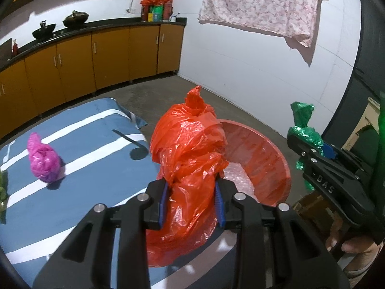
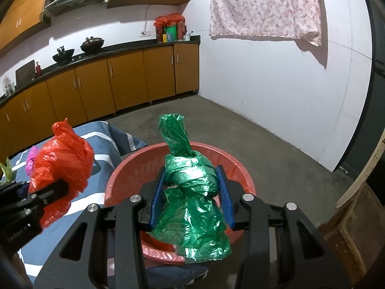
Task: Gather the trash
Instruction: 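Carry the green bag and red bag over the orange basket, then open both tools to drop the green and red bags into the basket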
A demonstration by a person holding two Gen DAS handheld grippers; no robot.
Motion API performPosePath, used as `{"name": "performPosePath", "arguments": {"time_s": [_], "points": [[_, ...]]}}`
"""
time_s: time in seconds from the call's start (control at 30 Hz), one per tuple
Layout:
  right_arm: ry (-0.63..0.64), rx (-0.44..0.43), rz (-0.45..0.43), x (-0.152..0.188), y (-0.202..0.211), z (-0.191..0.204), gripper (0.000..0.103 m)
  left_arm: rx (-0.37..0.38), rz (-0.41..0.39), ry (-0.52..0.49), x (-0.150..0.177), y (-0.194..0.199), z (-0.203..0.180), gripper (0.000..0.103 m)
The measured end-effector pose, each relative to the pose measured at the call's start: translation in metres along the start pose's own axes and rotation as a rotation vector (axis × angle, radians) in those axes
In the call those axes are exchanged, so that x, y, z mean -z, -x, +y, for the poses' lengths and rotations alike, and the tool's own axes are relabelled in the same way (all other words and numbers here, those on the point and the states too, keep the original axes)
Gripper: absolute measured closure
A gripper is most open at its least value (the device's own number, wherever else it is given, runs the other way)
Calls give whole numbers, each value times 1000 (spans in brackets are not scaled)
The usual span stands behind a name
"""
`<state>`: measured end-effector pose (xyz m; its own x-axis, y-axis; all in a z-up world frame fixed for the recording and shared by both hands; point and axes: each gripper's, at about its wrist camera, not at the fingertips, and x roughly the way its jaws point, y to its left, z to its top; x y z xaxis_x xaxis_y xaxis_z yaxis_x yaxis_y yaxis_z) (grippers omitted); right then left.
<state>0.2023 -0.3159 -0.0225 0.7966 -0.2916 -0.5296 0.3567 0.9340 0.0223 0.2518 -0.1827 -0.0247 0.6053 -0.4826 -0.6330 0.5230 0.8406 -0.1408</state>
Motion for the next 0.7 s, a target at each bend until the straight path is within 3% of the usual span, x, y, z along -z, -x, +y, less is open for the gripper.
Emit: {"name": "performPosePath", "arguments": {"time_s": [0.7], "points": [[-124,-39,30,-11,-39,-28,61,59,64,-18,-10,-65,-22,71]]}}
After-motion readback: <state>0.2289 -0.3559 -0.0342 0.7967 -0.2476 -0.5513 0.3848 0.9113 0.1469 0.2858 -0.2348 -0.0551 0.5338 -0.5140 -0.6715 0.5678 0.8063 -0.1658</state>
